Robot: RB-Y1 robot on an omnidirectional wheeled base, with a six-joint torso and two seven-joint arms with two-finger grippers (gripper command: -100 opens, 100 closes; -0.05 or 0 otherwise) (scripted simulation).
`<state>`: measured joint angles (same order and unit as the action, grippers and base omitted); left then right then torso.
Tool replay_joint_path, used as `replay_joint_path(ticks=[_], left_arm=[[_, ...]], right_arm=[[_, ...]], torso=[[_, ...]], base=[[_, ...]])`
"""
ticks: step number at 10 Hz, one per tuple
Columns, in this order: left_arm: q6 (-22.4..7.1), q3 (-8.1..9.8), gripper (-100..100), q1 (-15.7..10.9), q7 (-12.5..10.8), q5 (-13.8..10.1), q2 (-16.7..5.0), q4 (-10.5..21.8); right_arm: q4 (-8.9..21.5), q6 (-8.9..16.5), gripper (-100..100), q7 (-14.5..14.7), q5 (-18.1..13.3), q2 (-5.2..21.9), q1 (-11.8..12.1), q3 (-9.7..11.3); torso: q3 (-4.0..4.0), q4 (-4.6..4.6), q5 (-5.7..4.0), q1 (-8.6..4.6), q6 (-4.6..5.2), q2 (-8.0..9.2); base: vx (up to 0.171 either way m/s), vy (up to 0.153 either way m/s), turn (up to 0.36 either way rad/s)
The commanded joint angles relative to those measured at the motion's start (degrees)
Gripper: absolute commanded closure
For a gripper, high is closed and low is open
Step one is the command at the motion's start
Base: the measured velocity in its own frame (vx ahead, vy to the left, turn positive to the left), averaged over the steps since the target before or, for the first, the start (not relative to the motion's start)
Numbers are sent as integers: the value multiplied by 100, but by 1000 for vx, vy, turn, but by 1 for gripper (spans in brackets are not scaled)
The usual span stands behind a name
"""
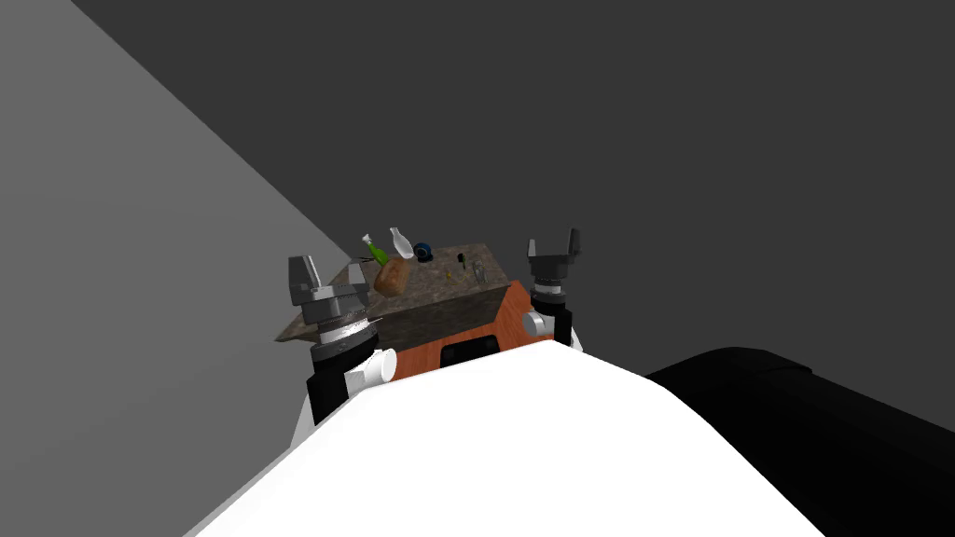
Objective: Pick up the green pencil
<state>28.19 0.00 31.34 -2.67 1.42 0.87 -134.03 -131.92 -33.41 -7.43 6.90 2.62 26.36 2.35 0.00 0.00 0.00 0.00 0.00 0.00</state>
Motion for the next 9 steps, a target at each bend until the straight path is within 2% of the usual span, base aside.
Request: replay_joint_path(ticks=[1,6,7,9], left_arm=[[0,0,0,0,0,0,0,0],[0,-1,0,0,0,0,1,0],[0,-1,0,0,0,0,1,0],[0,-1,0,0,0,0,0,0]], right_arm=[[84,83,-100,-10,21,244,-11,25],[437,426,-100,-63,145,1090,-75,142],[437,426,-100,-63,145,1141,-75,142],[623,603,-100,-95,223,1542,-115,209]], torso=[[0,0,0,0,0,0],[0,0,7,31,-1,1],[1,0,8,36,-2,2],[3,1,5,21,-1,5]], base=[[-6,27,94],[-7,78,98],[-13,62,22],[-12,70,103]])
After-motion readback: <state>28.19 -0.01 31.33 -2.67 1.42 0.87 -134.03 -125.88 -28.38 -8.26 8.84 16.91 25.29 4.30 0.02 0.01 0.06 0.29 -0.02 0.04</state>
